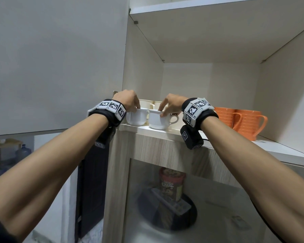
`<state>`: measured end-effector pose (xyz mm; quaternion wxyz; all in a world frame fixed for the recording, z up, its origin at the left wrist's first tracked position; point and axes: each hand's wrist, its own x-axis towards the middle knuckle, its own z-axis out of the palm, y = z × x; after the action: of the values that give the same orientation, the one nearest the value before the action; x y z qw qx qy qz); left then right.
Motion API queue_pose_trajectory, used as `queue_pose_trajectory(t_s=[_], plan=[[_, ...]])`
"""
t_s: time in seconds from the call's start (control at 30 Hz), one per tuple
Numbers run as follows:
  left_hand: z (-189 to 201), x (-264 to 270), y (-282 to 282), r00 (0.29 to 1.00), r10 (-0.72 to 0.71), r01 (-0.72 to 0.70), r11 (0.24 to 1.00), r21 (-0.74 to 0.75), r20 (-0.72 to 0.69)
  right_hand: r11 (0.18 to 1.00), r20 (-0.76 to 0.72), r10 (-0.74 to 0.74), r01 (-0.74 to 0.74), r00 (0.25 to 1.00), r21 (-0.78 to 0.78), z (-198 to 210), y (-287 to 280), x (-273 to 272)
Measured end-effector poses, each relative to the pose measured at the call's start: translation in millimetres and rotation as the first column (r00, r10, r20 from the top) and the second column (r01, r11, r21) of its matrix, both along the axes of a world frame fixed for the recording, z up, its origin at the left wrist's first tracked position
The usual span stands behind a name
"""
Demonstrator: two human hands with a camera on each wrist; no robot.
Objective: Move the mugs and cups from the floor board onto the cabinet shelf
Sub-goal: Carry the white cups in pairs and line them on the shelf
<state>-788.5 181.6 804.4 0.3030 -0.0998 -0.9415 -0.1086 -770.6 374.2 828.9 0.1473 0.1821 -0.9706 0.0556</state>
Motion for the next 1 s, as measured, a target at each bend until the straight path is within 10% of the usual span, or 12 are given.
queue_pose_trajectory(t_s=[0.37,1.0], plan=[[-0.7,-2.4,-2.1,0.998,-0.070,0.070,0.997,0.025,-0.006,0.989,0.145,0.020,0.001,0.989,-0.148,-10.1,3.6,-10.6],[-2.0,-5.1,-0.4,0.999,-0.053,0.053,0.998,0.043,-0.007,0.990,-0.099,-0.121,0.112,0.988,-0.086,-16.3,4.8,-16.4]])
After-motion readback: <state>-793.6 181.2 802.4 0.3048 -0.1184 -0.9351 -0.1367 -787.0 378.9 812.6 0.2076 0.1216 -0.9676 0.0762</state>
